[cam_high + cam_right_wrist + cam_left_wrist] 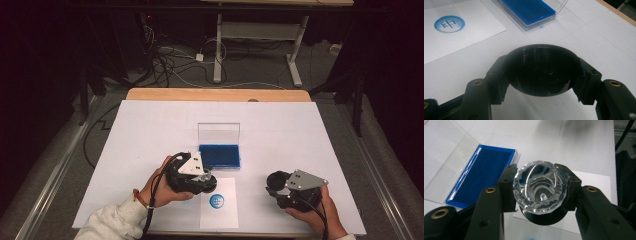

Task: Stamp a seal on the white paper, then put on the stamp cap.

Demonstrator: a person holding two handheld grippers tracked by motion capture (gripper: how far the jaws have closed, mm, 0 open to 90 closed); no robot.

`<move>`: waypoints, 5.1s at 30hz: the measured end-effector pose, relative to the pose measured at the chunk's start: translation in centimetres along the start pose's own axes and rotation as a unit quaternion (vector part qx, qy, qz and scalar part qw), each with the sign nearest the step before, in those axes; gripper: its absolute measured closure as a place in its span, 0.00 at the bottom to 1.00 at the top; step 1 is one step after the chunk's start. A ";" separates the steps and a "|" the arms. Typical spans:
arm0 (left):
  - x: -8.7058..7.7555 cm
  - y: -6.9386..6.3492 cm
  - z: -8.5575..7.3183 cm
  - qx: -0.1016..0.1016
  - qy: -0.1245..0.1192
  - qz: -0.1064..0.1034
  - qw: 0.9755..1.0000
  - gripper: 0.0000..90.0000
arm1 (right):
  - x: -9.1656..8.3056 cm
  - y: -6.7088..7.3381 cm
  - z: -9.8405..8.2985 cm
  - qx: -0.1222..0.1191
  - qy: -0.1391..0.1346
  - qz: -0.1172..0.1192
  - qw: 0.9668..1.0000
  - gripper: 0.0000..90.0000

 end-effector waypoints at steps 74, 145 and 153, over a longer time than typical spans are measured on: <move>-0.9 2.0 3.5 -0.013 -0.054 0.024 0.998 0.61 | 6.3 3.0 4.7 0.012 -0.046 0.082 0.995 0.44; 1.0 1.3 3.3 -0.039 -0.146 0.009 0.988 0.61 | 8.6 5.0 7.8 0.063 -0.105 0.115 0.986 0.44; 1.2 0.2 3.8 0.000 -0.123 0.032 0.992 0.61 | 8.6 5.2 7.9 0.056 -0.087 0.111 0.989 0.44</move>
Point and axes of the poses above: each handheld gripper's, and its own axes: x roughly forward along the jaws, z roughly out of its top, y roughly to its left, the point moved 1 cm from there along x, roughly forward along the jaws, and after that the axes turned 8 degrees about -y, right-handed, at the moved point
